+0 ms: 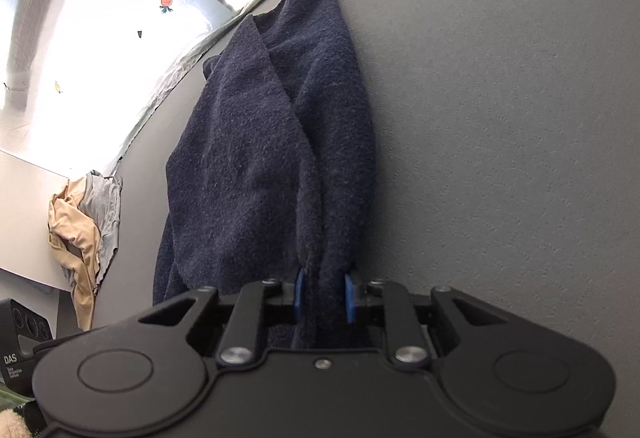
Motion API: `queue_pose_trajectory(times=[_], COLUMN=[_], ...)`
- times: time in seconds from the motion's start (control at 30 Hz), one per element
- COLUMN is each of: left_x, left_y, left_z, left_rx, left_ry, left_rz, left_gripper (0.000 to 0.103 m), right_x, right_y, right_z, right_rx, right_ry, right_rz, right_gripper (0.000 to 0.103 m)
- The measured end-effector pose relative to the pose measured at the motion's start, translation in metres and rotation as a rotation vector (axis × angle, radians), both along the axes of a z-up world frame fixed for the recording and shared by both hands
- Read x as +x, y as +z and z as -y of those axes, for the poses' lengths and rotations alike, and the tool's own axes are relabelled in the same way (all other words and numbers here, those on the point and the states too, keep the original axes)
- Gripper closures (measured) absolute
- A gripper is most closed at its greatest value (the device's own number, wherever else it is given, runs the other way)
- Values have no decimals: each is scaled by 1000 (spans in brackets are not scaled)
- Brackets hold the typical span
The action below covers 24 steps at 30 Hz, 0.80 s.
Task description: Fold clothes
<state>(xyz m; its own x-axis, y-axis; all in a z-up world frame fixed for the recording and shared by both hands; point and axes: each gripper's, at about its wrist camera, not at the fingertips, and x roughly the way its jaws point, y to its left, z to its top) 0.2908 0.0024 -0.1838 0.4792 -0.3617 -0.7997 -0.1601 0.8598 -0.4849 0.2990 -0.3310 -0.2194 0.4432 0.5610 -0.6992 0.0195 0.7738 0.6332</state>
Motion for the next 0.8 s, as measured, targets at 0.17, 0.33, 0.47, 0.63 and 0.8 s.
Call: queue_pose_trajectory(times=[0.17, 0.33, 0.47, 0.63, 0.8], left_x=[-8, -36, -56, -46, -37], left_y=[26, 91, 128, 102, 95], left_z=[1, 3, 2, -9, -17], left_rx=[-20, -106, -163, -240, -266], left_ry=[-14, -35, -68, 45, 95], left_rz=[73, 224, 298, 179, 180], left_gripper=[86, 86, 86, 86, 85], right_x=[-10, -34, -58, -59, -45], right_y=[21, 51, 80, 43, 35], right_z=[22, 54, 70, 74, 67], right_rx=[167, 452, 589, 743, 751], right_ry=[-61, -190, -209, -344, -356], right_rz=[32, 5, 29, -102, -134], right_gripper=[86, 86, 86, 86, 86])
